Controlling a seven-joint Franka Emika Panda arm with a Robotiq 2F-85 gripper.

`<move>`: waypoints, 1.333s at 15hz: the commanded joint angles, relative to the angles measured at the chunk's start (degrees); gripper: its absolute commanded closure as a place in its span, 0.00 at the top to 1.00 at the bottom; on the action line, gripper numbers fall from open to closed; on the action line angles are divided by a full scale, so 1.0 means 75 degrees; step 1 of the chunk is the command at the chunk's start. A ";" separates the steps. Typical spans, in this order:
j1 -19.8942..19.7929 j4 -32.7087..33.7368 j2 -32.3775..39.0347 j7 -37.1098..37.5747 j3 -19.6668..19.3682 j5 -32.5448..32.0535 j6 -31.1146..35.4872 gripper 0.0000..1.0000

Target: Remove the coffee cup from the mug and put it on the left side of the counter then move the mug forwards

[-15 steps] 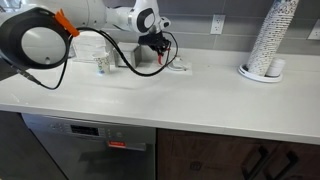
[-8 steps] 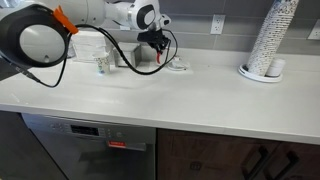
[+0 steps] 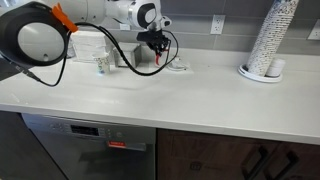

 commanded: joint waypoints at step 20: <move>-0.0468 -0.0946 -0.1052 -0.1716 -0.0417 -0.0265 -0.1989 0.06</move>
